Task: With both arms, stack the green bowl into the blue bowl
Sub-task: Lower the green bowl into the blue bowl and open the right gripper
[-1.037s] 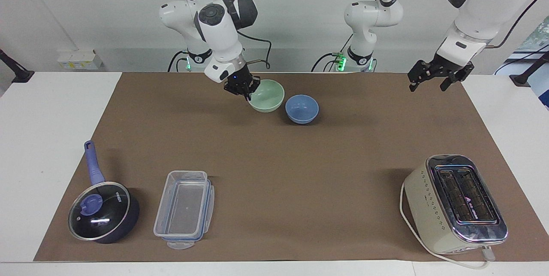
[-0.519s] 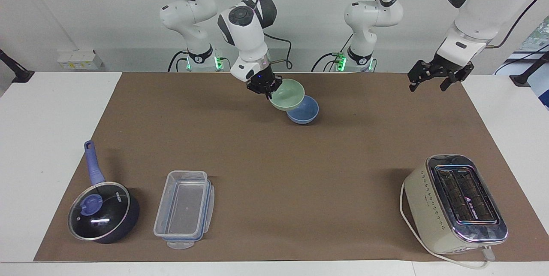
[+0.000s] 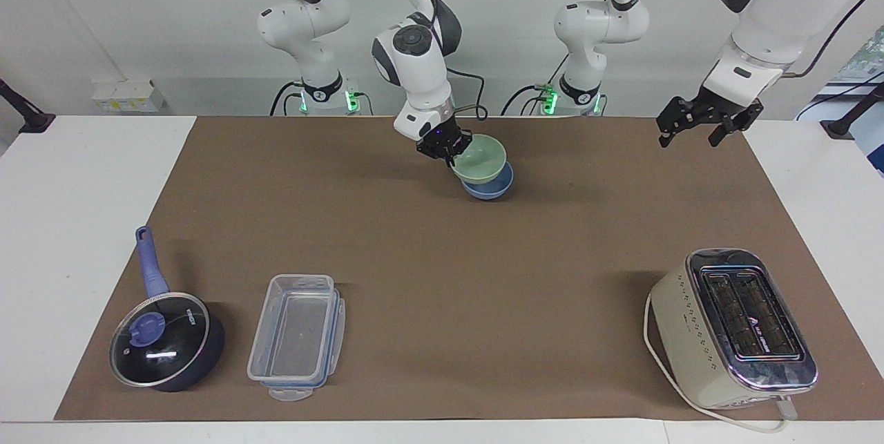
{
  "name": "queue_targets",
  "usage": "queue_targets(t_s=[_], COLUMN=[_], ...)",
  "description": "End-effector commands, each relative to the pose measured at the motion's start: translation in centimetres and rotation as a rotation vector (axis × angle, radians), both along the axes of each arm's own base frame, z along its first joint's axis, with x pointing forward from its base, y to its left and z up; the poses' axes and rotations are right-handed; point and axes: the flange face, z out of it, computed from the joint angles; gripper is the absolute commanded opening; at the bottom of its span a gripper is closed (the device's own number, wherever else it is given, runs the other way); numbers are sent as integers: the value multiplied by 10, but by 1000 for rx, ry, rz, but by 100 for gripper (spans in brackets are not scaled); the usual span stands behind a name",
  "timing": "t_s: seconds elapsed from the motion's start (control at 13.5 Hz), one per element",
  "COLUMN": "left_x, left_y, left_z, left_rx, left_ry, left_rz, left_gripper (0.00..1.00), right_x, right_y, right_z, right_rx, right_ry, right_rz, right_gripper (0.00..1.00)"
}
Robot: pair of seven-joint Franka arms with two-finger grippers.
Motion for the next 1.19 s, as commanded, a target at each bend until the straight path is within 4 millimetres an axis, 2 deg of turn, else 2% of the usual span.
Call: queue_targets(t_s=[0.0,0.22,0.74,0.89,0.96,1.11], left_x=[-3,-3,-3,-3,-3,-3], left_y=[2,2,2,2,2,2], left_z=[2,2,2,2,2,2], left_rx=[17,17,17,17,17,17], left_ry=[5,5,5,5,5,5], left_rz=[12,12,12,12,12,12], left_gripper=[100,100,100,100,100,100], right_x=[-3,-7,-3,-2,-1,-1], right_y=[16,25,27,27,27,28], right_z=[-9,-23,-33,-34,-35,-33], right_rx=[17,15,19,18,18,20], right_ry=[8,4,-16,-19,-19,-19], right_rz=[-12,0,-9,-3,-3,-9], right_gripper=[0,0,0,17,22,39])
